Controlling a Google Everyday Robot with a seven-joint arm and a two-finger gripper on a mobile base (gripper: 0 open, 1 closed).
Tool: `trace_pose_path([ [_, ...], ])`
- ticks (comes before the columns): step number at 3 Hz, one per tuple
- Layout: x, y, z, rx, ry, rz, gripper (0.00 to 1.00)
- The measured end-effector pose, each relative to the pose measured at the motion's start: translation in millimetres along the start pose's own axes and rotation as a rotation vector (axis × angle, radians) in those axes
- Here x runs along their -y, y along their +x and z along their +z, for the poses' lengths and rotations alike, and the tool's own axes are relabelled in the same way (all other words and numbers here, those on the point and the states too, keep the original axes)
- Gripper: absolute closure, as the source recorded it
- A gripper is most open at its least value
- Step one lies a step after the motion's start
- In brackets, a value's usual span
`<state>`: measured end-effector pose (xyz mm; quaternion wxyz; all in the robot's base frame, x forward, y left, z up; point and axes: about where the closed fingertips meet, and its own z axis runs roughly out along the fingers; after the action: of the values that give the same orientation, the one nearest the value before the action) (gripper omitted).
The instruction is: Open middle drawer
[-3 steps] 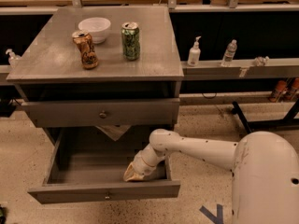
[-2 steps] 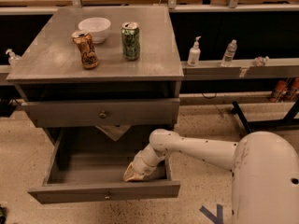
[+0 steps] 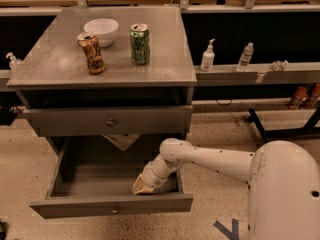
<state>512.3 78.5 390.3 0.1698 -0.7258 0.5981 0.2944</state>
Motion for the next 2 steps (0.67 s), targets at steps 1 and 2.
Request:
trace_pose_path([
  [1,0.0,0.0,0.1,0.000,0.000,0.000,0.85],
  [2,0.0,0.0,0.1,0.000,0.000,0.000,0.61],
])
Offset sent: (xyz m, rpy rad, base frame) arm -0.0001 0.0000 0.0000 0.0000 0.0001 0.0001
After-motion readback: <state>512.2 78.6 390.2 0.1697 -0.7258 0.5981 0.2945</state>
